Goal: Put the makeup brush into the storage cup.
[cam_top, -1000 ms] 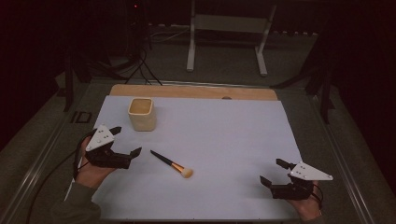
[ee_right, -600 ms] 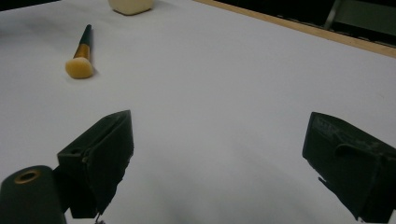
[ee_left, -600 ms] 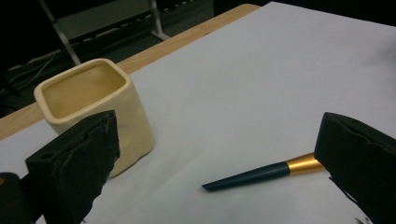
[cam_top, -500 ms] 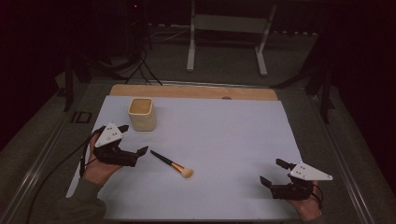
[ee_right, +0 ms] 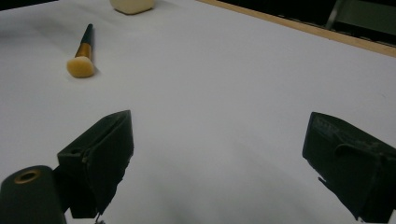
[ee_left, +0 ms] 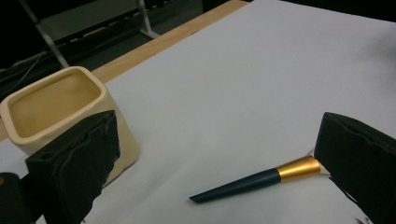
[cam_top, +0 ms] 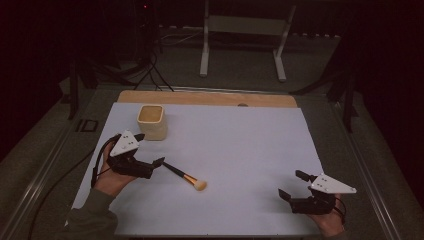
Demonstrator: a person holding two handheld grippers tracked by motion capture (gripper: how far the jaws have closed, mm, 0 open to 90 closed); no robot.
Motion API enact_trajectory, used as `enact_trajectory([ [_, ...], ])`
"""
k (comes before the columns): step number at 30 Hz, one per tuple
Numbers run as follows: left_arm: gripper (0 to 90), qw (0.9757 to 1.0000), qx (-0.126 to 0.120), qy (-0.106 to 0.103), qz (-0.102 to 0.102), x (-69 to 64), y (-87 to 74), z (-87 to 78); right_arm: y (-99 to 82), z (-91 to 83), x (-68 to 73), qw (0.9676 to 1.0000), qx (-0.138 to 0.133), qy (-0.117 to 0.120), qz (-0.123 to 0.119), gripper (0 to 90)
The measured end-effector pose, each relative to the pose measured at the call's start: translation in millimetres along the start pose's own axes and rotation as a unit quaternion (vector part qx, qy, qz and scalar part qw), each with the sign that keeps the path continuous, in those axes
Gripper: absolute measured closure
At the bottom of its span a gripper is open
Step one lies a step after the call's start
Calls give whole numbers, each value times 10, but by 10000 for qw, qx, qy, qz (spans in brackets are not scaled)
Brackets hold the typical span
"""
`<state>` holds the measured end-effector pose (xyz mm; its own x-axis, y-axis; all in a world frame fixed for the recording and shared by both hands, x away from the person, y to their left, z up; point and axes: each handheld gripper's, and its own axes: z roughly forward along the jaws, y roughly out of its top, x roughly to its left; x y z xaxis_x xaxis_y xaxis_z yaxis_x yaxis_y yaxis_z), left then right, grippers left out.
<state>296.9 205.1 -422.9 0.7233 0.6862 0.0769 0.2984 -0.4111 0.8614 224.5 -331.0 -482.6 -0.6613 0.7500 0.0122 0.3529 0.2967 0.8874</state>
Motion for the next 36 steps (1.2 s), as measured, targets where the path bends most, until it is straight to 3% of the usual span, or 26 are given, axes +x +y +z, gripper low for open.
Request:
enact_trajectory([
  [6,14,10000,42,-29,39,0,6,-3,1,0,1,10000,1,2,-2,87],
  [24,16,9972,589,-314,329,-21,62,105,1,1,1,10000,1,17,-11,87],
  [34,17,9921,1003,-516,552,-28,121,187,-1,4,3,10000,12,32,-19,87],
  [36,17,9921,1003,-516,552,-28,121,187,-1,5,3,10000,10,35,-19,87],
])
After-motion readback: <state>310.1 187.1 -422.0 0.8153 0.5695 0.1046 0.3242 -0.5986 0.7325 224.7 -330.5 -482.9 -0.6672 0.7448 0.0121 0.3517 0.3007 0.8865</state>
